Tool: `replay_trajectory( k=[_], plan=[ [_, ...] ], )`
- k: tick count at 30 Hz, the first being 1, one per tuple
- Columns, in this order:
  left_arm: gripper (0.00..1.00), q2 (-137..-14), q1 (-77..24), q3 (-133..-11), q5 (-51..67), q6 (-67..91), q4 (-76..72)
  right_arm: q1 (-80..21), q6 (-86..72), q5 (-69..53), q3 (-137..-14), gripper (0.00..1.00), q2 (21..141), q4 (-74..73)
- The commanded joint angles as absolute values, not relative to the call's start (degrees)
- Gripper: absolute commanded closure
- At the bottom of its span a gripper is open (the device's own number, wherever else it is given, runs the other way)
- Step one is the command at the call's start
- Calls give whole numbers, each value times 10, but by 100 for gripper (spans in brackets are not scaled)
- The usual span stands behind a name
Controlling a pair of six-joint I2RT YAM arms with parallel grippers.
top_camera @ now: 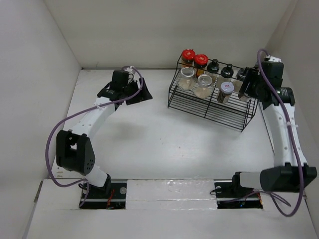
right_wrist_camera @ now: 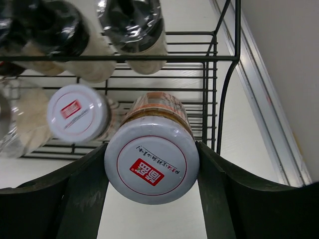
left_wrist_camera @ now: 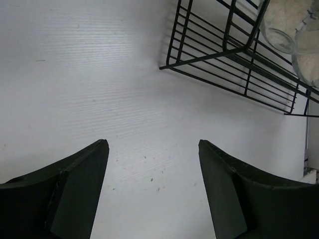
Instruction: Organize the condiment bottles
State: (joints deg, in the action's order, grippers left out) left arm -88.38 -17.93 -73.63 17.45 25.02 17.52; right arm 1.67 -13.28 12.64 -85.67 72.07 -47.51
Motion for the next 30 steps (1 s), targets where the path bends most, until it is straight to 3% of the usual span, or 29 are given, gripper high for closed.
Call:
replay_trajectory(
  k=[1, 6, 8, 9, 10, 17, 23, 24, 27, 30],
  plan=[
    [31, -883, -179, -784, 203, 249, 160, 48, -105, 99, -899, 77, 763, -390],
    [30, -895, -179, -789, 214, 249, 165, 72, -92, 76, -865, 74, 792, -371],
    [29, -895, -179, -789, 214, 249, 165, 77, -92, 53, -853, 66, 798, -365],
    [29, -900, -179, -789, 214, 249, 165, 77, -92, 53, -853, 59, 805, -365],
    [29, -900, -179, -789, 208, 249, 165, 77, -92, 45, -853, 44, 810, -370],
    [25, -895, -185, -795, 197, 249, 160, 77, -92, 33, -869, 8, 805, -382],
    [24, -876, -203, -823, 134, 249, 187, 77, -99, 27, -887, 1, 769, -408],
    [22, -876, -203, -829, 127, 249, 187, 77, -106, 27, -895, 1, 753, -408],
    [1, -845, -209, -834, 121, 254, 180, 49, -112, 44, -914, 1, 723, -424],
    [0, -813, -209, -866, 128, 266, 180, 6, -125, -2, -935, 1, 676, -393]
  ],
)
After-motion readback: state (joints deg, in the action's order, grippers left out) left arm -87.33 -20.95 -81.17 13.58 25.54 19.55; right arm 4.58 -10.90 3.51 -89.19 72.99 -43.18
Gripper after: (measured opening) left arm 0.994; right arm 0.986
